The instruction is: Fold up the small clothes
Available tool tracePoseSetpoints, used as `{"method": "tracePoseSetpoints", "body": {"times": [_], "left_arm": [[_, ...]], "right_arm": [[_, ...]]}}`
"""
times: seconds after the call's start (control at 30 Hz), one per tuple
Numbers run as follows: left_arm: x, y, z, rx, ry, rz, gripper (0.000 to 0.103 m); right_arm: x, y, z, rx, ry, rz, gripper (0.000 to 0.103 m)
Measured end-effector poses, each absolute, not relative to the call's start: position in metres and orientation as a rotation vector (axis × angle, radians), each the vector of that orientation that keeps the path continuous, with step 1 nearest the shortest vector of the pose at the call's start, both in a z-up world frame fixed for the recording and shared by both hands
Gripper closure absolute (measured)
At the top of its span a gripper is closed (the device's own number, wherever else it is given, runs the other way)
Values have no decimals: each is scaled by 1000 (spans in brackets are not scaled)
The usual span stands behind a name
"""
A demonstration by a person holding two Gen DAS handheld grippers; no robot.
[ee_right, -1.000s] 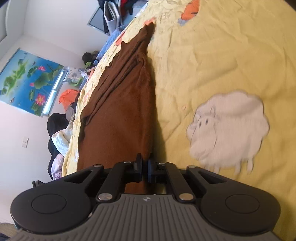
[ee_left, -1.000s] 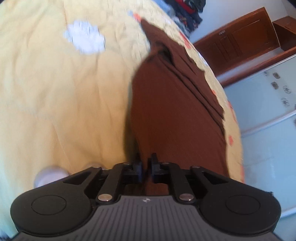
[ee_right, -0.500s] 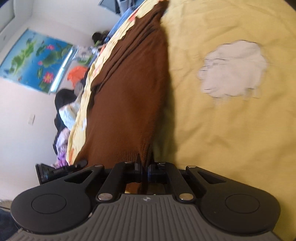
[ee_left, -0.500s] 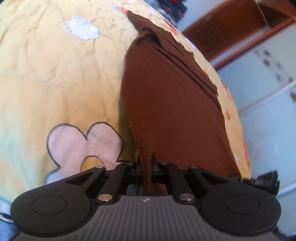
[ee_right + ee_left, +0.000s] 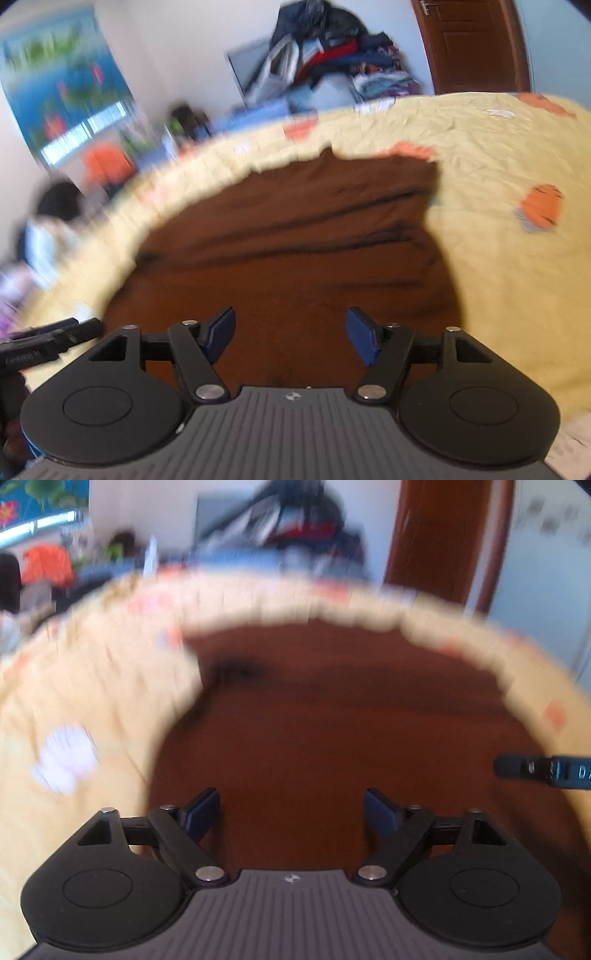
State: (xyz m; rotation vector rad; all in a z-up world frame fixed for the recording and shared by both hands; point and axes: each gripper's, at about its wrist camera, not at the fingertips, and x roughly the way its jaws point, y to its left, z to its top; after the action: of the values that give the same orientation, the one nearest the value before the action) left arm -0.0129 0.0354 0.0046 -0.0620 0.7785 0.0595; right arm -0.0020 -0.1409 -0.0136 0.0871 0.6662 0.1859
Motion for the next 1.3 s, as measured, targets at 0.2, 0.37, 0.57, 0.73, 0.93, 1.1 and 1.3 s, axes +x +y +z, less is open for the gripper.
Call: {"method": "tracePoseSetpoints", "body": {"times": [0.2,0.37,0.57,0.73,0.93,1.1,1.3], "left_arm": [[-28,41,-3,-44,688,66,2],[-27,33,-5,-28,701,74,0],[-23,30,-9,-30,699,77,0],[-23,30,-9,-30,699,76,0],[-25,31,-8,-30,698,80,0],[-28,29,-6,-31,697,89,0],[-31,29,-6,-31,694,102,0]], "right_arm": [[-39,-133,-44,-100,582,106,0],[-54,-147,-45,-59,566,100,0],[-54,-134,-47,-111,575,74,0],[-53,-134,-46,-112,575,74,0],[-52,-134,-46,-112,575,74,0],[-53,-133,-46,-112,576,75,0],[-53,-132,-45,-115,576,77,0]]}}
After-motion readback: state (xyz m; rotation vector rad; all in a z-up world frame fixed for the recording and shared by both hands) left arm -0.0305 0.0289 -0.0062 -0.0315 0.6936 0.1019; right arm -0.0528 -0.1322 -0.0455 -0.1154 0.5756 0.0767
